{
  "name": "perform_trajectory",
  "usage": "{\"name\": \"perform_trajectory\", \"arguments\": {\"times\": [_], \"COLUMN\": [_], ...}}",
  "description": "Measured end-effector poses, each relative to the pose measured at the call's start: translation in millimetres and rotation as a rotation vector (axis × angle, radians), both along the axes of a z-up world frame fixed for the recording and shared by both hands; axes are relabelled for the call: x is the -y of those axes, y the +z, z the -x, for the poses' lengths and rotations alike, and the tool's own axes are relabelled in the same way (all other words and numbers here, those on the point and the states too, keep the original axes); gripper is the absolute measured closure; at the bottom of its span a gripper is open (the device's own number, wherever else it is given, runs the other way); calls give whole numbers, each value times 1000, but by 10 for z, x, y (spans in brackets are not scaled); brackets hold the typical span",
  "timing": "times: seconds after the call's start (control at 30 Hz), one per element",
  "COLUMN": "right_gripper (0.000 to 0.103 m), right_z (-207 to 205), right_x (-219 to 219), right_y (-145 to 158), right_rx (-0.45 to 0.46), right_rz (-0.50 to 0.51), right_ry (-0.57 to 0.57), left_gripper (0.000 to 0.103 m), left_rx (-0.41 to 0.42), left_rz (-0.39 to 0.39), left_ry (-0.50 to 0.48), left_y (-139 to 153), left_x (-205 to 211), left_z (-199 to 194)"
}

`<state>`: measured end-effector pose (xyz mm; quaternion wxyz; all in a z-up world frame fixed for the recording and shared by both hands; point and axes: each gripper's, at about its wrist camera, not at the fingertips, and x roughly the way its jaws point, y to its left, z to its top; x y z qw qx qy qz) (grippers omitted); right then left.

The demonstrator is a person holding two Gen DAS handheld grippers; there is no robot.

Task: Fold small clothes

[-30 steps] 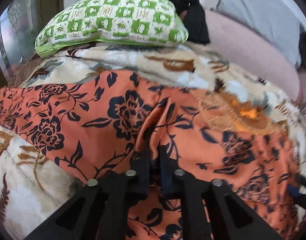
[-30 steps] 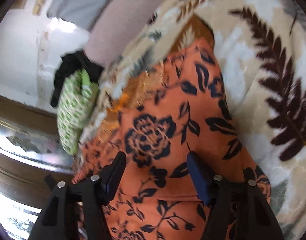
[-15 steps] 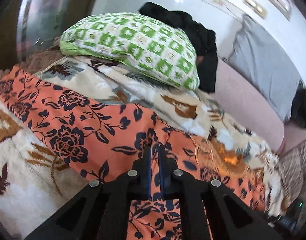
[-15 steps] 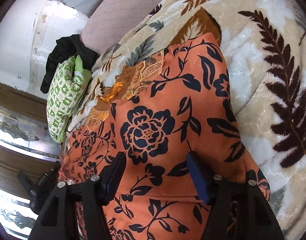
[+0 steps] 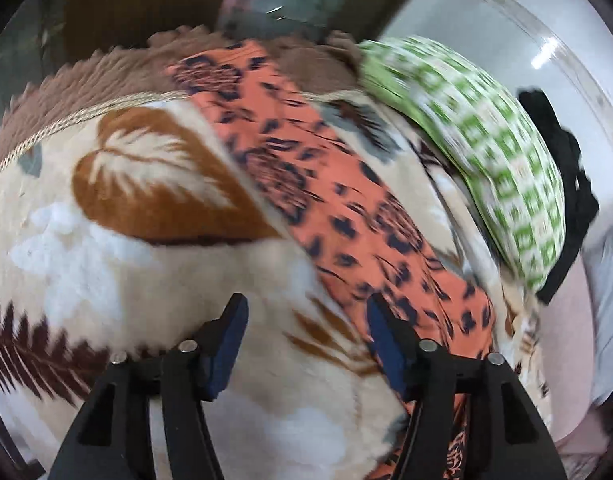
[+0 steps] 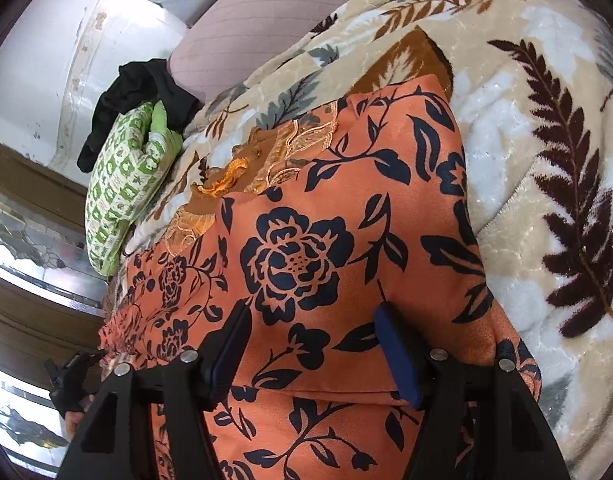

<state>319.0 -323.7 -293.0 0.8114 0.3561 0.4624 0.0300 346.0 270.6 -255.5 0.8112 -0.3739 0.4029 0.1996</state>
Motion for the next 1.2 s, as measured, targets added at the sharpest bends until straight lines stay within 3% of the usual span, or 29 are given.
{"name": "perform_trajectory", "arguments": {"times": [0.17,0.27,0.37,0.43,0.47,0.5,0.53,0.63,0.67,0.7,0.8,0.87,0.93,0.97,1.0,1.03,1.2], "right_gripper": [33,33,33,33,34,36,45,61,61,61,61,61,61,61,64,64,65], "right_z": [-21,35,83,59,30,-57,-123,-465,-556,-720,-1020,-1160,-1303,-1338,-1316,-1290,-1169], "right_x": [-44,-66,-206,-383,-450,-558,-643,-1160,-1306,-1569,-2119,-2410,-2673,-2729,-2740,-2742,-2571], "right_y": [28,109,390,604,639,646,639,632,621,596,489,398,151,17,12,46,181], "right_rx": [-3,37,169,305,325,320,316,305,296,281,231,192,92,45,73,87,114], "right_rz": [40,35,83,119,111,81,45,-8,-7,-23,-57,-16,65,76,87,95,50], "right_ry": [18,4,38,111,131,162,183,289,313,347,396,424,436,440,423,423,435], "left_gripper": [33,33,32,32,32,32,33,39,52,58,58,58,58,69,84,89,95], "left_rx": [-47,-75,-87,-121,-133,-151,-156,-96,-76,-64,-57,-61,-67,-75,-90,-95,-28], "left_rz": [60,17,57,109,127,145,151,118,123,140,161,157,138,121,92,62,25], "left_ry": [2,11,29,48,52,57,67,79,65,56,70,69,54,38,17,-10,-48], "left_y": [-5,118,115,0,-54,-116,-147,-83,-72,-72,-78,-119,-157,-162,-180,-185,-171], "left_x": [-554,-819,-1054,-1175,-1211,-1230,-1232,-1223,-1235,-1269,-1350,-1389,-1406,-1431,-1410,-1394,-1394], "left_z": [-24,-121,-298,-438,-493,-530,-531,-561,-590,-633,-705,-780,-847,-863,-928,-970,-1050]}}
